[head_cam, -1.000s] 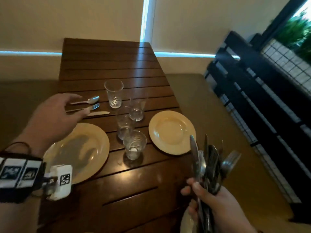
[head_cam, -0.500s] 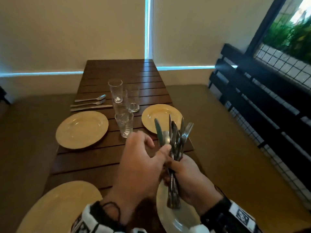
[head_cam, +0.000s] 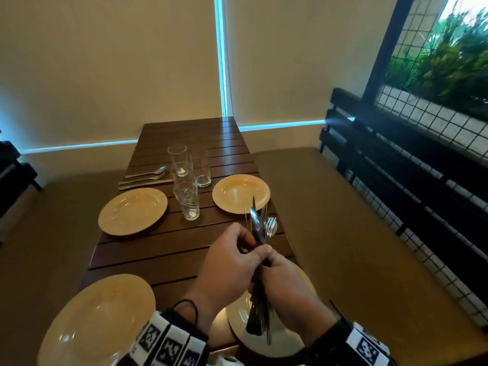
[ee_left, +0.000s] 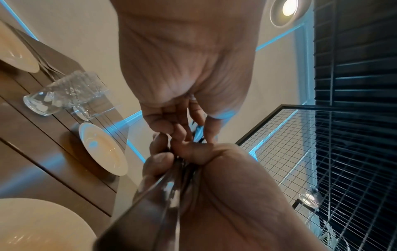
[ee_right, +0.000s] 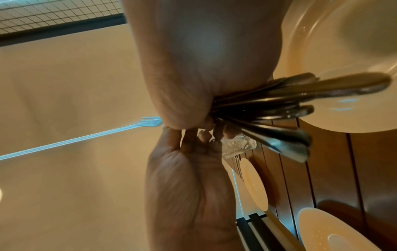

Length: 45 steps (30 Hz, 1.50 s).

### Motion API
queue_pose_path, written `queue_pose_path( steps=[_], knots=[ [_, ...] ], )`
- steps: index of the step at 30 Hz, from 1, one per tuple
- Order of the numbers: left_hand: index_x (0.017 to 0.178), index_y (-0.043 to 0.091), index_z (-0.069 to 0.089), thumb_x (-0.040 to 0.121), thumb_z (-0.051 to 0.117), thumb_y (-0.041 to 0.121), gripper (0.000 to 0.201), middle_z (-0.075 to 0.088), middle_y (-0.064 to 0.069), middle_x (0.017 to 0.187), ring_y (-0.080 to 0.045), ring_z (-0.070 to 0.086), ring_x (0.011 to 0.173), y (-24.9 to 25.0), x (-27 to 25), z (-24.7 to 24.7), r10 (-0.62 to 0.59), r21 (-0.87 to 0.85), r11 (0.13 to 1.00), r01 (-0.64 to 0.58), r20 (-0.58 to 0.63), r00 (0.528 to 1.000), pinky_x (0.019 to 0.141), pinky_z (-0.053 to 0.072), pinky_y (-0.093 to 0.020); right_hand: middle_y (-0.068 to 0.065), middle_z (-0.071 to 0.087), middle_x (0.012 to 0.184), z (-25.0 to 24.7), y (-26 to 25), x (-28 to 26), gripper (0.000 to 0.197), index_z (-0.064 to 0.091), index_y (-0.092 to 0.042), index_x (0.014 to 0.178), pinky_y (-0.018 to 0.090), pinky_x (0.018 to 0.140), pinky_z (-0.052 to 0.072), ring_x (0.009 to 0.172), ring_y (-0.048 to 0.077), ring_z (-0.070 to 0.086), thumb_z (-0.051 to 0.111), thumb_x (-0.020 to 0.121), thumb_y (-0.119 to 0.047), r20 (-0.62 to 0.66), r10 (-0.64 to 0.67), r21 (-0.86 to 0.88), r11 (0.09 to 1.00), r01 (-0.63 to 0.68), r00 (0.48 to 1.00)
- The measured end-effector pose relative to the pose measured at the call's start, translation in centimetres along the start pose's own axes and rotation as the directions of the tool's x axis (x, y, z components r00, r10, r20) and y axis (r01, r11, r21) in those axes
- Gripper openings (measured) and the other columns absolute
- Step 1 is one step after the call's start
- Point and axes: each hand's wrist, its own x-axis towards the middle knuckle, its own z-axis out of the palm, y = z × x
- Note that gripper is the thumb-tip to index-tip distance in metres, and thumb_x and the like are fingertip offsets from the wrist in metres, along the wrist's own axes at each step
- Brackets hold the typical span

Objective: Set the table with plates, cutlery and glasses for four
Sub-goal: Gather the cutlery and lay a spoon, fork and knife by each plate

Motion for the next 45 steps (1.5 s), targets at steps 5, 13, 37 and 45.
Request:
queue_pose_path(
  steps=[5, 13, 37, 45],
  knots=[
    [0.091, 0.023, 0.069, 0.088, 0.076, 0.021, 0.008, 0.075, 0.001, 0.080, -0.009, 0.071, 0.068, -0.2, -0.8, 0.3, -0.048, -0.088, 0.995, 0.047, -0.017, 0.999, 0.060, 0.060, -0.027, 0.014, 0.067, 0.100, -0.2, -0.1, -1.0, 0.022, 0.055, -0.017, 0.119, 0.034, 0.072, 0.057, 0.074, 0.020, 0.065, 0.048, 0.099, -0.011, 0.038, 0.033, 0.013, 0.999, -0.033, 0.999],
    [0.097, 0.007, 0.074, 0.092, 0.071, 0.005, 0.006, 0.076, -0.012, 0.080, -0.015, 0.069, 0.061, -0.7, -1.7, -0.4, -0.196, -0.352, 0.916, 0.194, 0.029, 0.980, 0.052, 0.053, -0.023, 0.015, 0.071, 0.101, -0.5, -0.1, -2.2, 0.022, 0.058, -0.011, 0.117, 0.040, 0.077, 0.060, 0.085, 0.027, 0.069, 0.055, 0.096, -0.007, 0.125, 0.005, 0.125, 0.992, -0.020, 0.992],
    [0.092, 0.012, 0.071, 0.089, 0.077, 0.040, 0.028, 0.074, -0.004, 0.090, -0.014, 0.066, 0.078, -0.1, 4.0, -2.6, -0.288, 0.165, 0.946, 0.279, 0.030, 0.957, 0.062, 0.047, -0.026, 0.000, 0.065, 0.085, 0.4, 2.6, -1.6, 0.010, 0.059, -0.026, 0.104, 0.030, 0.067, 0.050, 0.070, 0.010, 0.058, 0.056, 0.094, -0.024, 0.074, -0.026, -0.218, 0.975, 0.042, 0.997],
    [0.077, 0.005, 0.070, 0.091, 0.071, 0.012, 0.016, 0.067, -0.013, 0.077, -0.023, 0.061, 0.070, -0.3, 5.1, -2.7, -0.416, -0.122, 0.901, 0.416, 0.025, 0.909, 0.066, 0.049, -0.035, -0.004, 0.061, 0.079, 0.4, 2.5, -0.7, 0.006, 0.059, -0.022, 0.099, 0.029, 0.064, 0.049, 0.069, 0.012, 0.055, 0.058, 0.093, -0.022, 0.067, 0.000, -0.252, 0.968, 0.017, 0.998]
  ],
)
